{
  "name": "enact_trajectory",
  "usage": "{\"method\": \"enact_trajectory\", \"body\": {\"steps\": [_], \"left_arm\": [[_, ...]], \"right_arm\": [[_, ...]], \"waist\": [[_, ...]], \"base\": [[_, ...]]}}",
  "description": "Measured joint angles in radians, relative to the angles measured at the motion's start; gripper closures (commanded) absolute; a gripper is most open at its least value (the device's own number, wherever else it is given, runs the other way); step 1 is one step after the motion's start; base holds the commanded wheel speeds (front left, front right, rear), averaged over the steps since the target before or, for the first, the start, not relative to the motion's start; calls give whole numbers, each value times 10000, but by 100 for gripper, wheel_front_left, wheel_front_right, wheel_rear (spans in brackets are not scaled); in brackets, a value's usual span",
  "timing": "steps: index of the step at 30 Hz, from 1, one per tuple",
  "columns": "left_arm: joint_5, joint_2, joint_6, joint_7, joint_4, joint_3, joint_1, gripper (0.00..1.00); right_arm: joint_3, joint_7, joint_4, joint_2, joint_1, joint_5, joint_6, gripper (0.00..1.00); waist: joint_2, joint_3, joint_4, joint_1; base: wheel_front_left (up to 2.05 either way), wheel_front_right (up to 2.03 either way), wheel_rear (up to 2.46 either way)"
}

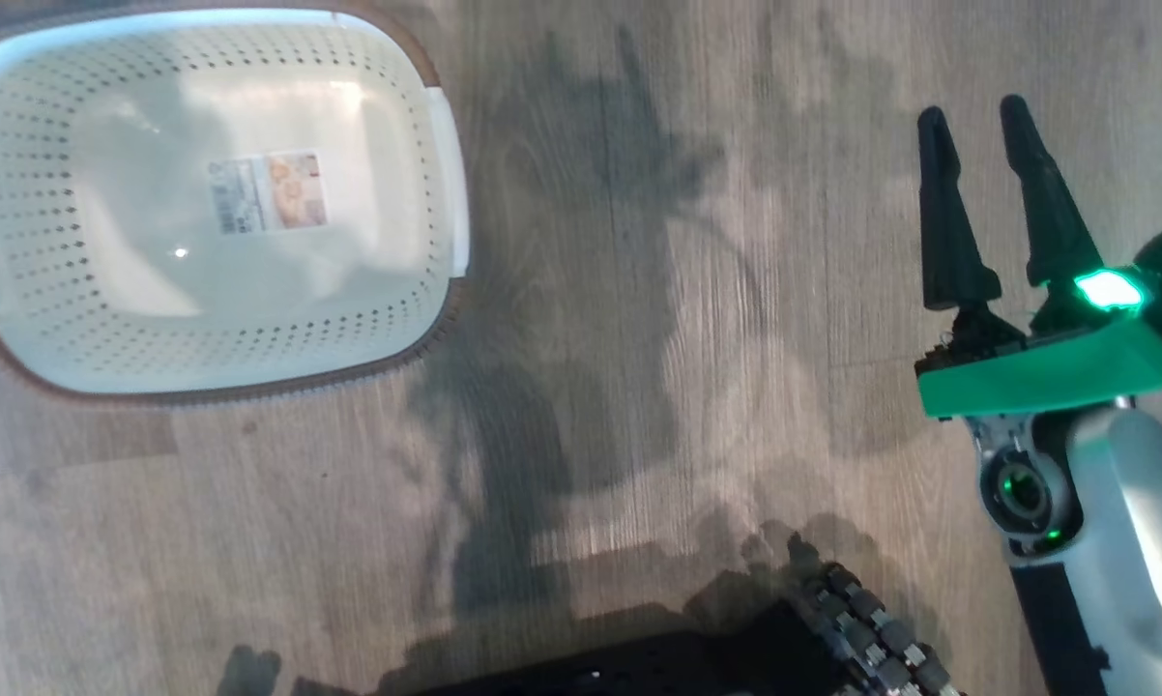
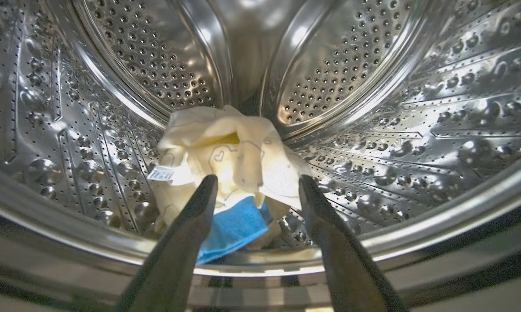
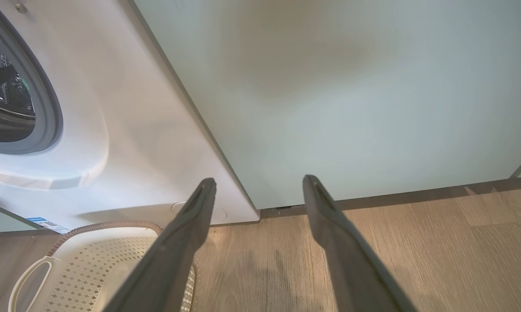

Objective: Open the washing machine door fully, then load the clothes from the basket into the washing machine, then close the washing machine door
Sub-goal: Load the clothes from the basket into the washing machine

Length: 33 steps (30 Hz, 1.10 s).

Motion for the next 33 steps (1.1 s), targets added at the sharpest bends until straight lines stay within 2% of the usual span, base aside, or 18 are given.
{"method": "enact_trajectory", "body": {"steps": [5,15,24,33], "left_arm": [[-307,17,520,-278,-1567,128,1765,0],[-514,219,1962,-836,-5413,272,5539,0],[-297,314,3264,-1321,-7699,370,8390,0],[-138,-52,3342,-1603,-8711,161,10771,0]], "right_arm": [[-301,0,52,0,331,-234,0,0],[-911,0,13,-2,835,-897,0,0],[-1360,0,46,-2,1336,-1570,0,0],[-1620,4,-38,-23,2117,-2011,0,0]], "waist": [[0,-404,271,0],[0,-1270,837,0],[0,-2190,1395,0],[0,-3192,1926,0]], "base": [[0,0,0],[0,0,0],[0,0,0],[0,0,0]]}}
